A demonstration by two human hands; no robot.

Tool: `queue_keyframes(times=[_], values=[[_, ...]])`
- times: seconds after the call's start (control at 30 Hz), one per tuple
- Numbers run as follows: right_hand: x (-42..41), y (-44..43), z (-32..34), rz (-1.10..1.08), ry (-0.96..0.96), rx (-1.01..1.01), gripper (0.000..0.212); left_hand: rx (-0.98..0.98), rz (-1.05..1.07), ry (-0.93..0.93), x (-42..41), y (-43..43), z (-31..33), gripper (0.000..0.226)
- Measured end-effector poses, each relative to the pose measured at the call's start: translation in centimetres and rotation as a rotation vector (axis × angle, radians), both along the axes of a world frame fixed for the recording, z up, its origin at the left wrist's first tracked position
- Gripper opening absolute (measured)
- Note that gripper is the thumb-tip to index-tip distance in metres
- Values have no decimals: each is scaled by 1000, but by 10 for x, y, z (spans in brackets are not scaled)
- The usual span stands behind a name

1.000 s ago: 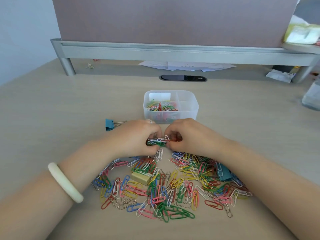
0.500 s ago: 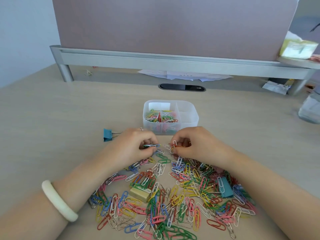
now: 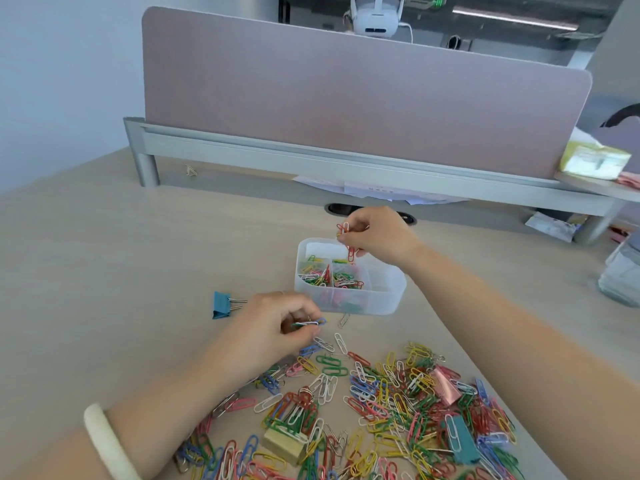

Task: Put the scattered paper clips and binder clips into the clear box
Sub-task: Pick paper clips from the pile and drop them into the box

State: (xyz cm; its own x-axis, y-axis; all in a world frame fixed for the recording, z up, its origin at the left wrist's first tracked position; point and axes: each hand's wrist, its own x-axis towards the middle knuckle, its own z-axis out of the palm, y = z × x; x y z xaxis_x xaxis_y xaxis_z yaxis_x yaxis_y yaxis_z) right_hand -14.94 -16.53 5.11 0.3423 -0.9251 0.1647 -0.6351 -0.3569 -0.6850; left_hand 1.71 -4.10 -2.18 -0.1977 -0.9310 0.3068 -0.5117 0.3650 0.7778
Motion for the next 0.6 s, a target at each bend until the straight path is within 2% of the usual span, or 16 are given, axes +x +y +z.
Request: queue_keyframes(times=[0.13, 0.27, 0.43, 0.6], values=[[9, -13, -9, 3, 167, -19, 6, -6, 1, -26, 1, 1, 0, 19], [11, -12, -11, 24, 200, -24, 16, -2, -3, -19, 3, 0, 0, 15], [3, -7, -1, -18, 136, 0, 19, -9, -3, 11, 2, 0, -1, 10], [-16, 42, 0, 71, 5, -3, 18, -9, 16, 78, 2, -7, 6, 11]])
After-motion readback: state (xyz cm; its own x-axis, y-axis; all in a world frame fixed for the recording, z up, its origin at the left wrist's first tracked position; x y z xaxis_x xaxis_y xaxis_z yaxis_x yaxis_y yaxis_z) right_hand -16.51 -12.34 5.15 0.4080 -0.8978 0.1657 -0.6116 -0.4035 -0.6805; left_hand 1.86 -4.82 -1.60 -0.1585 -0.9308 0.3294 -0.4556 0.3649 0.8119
